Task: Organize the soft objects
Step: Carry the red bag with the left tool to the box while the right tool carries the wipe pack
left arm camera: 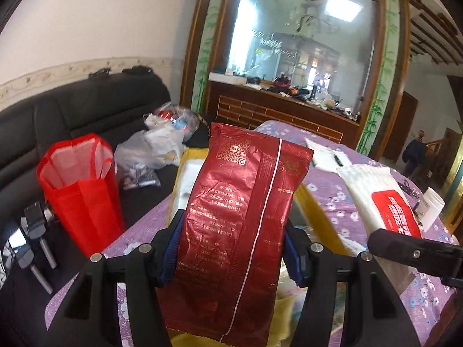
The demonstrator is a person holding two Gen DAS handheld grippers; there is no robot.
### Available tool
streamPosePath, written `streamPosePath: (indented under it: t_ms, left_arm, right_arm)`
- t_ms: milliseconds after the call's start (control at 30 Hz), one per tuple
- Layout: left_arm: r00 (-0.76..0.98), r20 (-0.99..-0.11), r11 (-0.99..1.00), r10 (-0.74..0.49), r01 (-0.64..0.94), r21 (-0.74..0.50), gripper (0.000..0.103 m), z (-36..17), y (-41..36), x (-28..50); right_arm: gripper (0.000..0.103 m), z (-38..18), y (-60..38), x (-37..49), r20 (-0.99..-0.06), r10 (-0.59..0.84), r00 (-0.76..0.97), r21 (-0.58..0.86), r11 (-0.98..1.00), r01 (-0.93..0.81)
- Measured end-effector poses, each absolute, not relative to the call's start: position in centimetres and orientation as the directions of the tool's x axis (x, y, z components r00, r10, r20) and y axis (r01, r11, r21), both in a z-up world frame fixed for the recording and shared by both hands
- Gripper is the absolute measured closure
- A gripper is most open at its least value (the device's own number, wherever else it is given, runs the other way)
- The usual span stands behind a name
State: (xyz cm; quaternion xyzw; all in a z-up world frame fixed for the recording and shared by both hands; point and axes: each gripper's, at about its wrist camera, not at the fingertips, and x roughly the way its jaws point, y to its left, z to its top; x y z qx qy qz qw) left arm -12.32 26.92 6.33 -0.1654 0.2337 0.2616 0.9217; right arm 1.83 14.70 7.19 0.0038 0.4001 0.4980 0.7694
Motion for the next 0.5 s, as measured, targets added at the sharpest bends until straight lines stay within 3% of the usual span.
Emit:
streamPosePath:
  t_ms: [500]
  left_arm:
    - [0.747,-0.561,0.802,0.356,-0.553,-0.226,0.043,4.8,28.3,-11.5]
  right_arm:
    - [0.061,4.7,20.6,5.5,-0.676,0.723,0.144,0.422,0.539,-0.729]
